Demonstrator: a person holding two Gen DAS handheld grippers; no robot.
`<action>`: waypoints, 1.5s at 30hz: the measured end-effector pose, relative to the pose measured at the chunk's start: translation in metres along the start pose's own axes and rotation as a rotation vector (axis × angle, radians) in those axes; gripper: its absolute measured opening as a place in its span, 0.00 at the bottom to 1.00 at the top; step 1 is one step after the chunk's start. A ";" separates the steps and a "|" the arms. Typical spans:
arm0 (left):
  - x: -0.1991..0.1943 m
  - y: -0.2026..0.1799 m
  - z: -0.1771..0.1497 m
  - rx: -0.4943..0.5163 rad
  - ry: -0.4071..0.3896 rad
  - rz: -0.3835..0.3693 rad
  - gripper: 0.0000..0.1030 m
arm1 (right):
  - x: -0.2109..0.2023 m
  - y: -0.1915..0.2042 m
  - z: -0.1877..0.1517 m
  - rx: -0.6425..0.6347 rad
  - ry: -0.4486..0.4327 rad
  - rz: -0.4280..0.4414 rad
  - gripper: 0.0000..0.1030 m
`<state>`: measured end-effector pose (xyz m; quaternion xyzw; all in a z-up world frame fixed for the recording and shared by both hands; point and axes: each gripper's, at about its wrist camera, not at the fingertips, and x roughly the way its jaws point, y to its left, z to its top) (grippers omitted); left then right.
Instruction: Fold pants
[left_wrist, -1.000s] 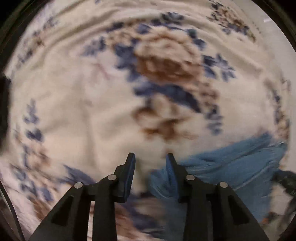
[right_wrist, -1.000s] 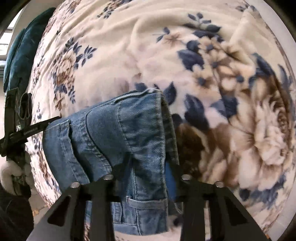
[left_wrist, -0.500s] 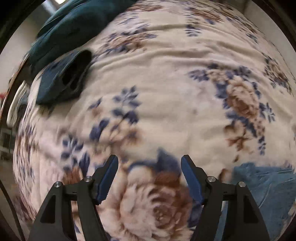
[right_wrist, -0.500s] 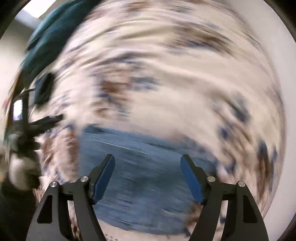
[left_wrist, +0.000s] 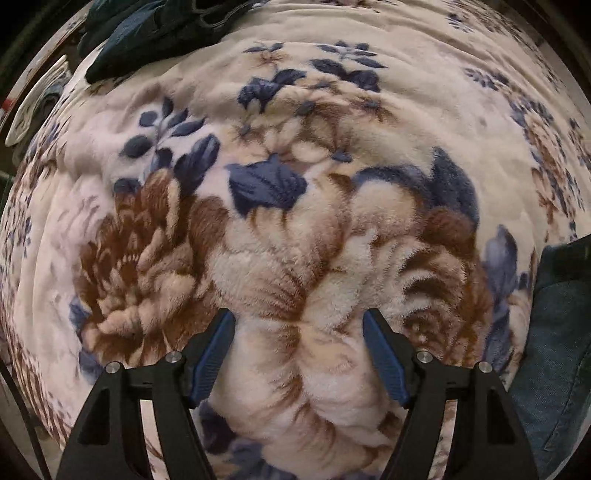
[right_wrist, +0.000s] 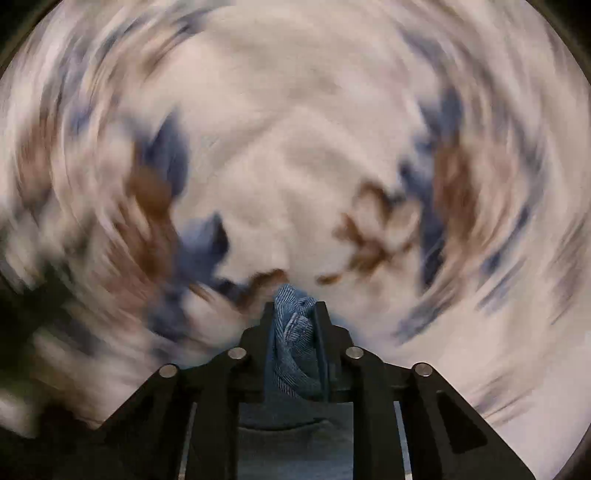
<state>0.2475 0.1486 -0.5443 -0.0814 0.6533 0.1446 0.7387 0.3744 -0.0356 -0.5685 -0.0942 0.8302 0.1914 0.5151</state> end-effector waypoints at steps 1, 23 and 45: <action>0.000 0.003 0.000 0.001 -0.001 -0.008 0.68 | 0.000 -0.020 0.002 0.106 0.013 0.091 0.19; -0.046 -0.103 -0.031 0.156 0.056 -0.570 0.69 | 0.001 0.003 0.020 0.088 0.024 -0.197 0.19; -0.040 -0.141 -0.063 0.228 -0.042 -0.505 0.75 | 0.034 0.033 0.027 -0.199 0.234 -0.400 0.26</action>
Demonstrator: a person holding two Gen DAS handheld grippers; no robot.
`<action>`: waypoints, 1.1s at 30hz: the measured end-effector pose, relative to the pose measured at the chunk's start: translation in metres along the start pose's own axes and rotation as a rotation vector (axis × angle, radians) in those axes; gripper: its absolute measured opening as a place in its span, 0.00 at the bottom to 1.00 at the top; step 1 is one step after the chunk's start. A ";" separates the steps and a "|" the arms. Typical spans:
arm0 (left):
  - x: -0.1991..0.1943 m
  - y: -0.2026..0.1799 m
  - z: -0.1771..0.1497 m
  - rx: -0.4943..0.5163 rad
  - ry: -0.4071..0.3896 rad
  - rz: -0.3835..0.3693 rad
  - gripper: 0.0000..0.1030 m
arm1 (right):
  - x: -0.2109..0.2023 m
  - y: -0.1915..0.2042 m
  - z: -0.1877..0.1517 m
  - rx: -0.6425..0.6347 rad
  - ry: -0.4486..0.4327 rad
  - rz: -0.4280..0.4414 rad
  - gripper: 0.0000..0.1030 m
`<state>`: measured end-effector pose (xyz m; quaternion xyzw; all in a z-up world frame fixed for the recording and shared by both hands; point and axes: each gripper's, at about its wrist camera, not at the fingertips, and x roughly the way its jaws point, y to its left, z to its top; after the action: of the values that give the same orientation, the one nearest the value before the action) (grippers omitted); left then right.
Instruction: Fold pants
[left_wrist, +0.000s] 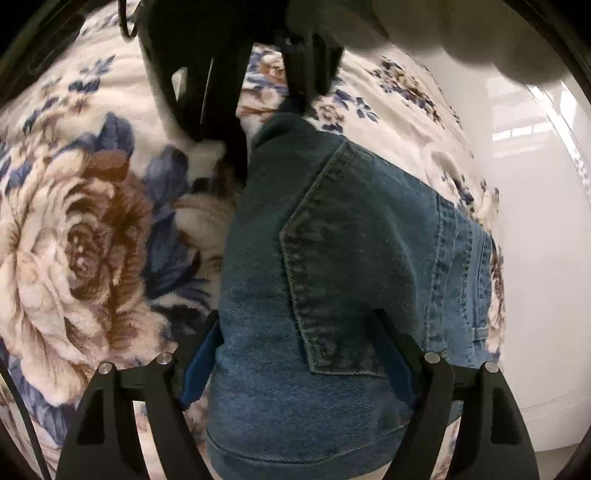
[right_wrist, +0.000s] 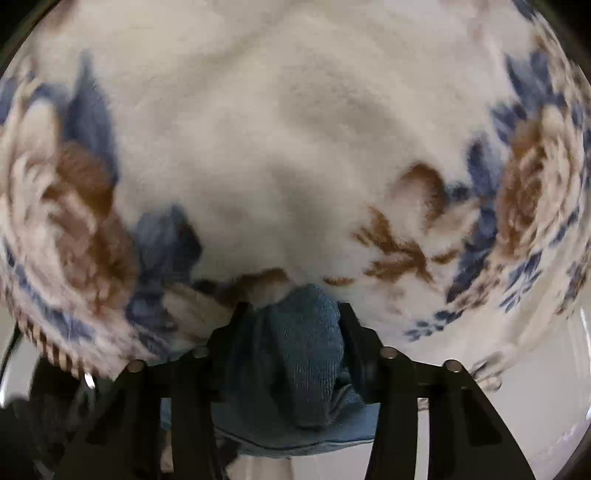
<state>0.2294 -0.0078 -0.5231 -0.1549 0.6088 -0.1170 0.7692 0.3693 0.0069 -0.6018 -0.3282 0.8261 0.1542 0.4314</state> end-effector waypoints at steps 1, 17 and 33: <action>-0.001 -0.003 -0.002 0.018 -0.018 0.005 0.75 | -0.009 -0.021 -0.005 0.085 -0.036 0.059 0.19; 0.009 -0.038 -0.005 0.151 -0.015 0.082 0.82 | -0.064 -0.036 -0.019 -0.021 -0.085 0.166 0.72; 0.020 -0.037 -0.004 0.175 -0.020 0.098 0.86 | -0.029 -0.055 -0.004 0.092 0.032 0.234 0.23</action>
<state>0.2301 -0.0503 -0.5280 -0.0582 0.5955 -0.1305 0.7905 0.4155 -0.0239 -0.5747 -0.2119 0.8717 0.1601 0.4118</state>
